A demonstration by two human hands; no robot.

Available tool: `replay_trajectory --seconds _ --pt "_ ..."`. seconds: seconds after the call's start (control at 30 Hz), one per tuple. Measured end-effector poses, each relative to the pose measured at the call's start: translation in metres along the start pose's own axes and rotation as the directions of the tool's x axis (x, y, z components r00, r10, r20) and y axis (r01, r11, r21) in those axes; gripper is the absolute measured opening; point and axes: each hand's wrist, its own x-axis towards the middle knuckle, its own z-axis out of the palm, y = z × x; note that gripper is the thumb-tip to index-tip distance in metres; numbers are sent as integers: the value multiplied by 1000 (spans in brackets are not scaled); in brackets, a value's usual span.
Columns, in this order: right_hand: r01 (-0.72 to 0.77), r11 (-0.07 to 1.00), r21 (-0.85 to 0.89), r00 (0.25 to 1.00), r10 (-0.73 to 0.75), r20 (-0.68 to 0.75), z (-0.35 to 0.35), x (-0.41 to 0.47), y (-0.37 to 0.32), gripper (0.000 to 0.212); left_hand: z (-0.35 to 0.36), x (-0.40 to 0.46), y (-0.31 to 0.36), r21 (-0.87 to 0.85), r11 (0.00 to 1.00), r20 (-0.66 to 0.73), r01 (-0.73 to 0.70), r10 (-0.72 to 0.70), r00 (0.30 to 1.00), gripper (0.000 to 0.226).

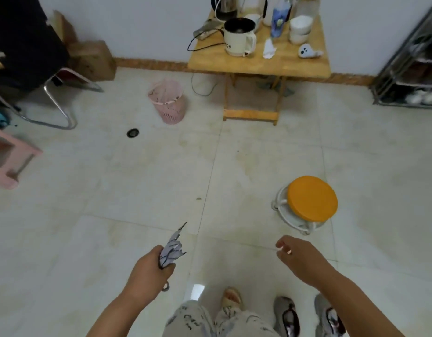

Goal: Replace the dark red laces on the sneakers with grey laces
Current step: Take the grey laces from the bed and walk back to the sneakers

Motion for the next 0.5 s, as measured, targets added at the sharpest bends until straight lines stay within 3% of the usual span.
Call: replay_trajectory --seconds 0.27,0.5 --pt "-197 960 199 973 216 -79 -44 31 12 29 -2 114 101 160 966 200 -203 169 965 8" --pt "-428 780 456 832 537 -138 -58 49 15 28 6 218 222 280 817 506 -504 320 801 17"
